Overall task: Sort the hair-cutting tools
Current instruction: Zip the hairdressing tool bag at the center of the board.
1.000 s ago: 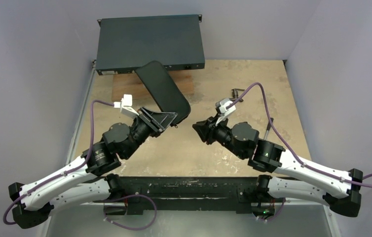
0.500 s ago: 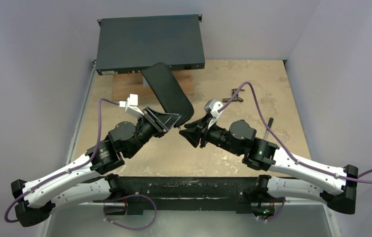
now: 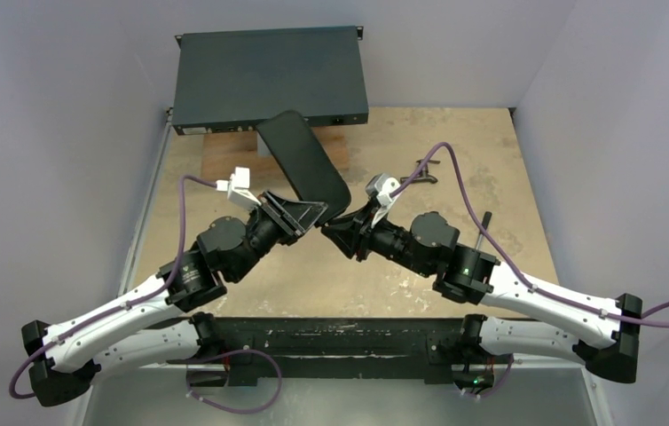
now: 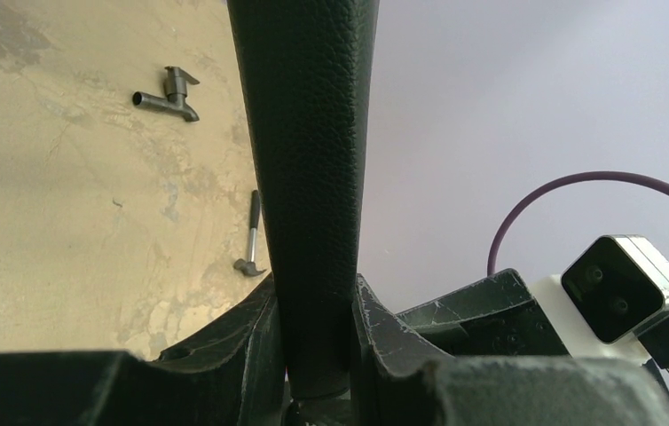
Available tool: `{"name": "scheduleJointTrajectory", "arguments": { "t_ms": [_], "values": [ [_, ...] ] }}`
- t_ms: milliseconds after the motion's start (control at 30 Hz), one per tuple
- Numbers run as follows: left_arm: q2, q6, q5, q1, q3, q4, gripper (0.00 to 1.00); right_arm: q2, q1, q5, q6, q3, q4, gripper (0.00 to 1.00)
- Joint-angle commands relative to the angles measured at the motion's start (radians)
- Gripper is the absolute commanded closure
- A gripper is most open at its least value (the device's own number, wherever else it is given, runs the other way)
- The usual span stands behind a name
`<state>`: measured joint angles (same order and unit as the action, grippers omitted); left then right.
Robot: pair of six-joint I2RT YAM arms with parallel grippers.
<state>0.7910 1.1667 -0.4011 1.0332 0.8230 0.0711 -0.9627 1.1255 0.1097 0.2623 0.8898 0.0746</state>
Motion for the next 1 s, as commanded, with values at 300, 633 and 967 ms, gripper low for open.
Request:
{"name": "scheduleJointTrajectory", "arguments": {
  "t_ms": [300,633,967],
  "values": [
    [0.008,-0.012,0.038,0.002,0.057,-0.108,1.00,-0.029,0.000,0.034,0.000,0.064,0.055,0.77],
    [0.012,-0.011,0.039,0.007,0.056,-0.111,1.00,-0.035,0.001,0.057,0.021,0.060,0.078,0.76],
    [0.019,-0.010,0.040,0.019,0.053,-0.116,1.00,-0.067,0.000,0.072,0.041,0.080,0.067,1.00]
  ]
}}
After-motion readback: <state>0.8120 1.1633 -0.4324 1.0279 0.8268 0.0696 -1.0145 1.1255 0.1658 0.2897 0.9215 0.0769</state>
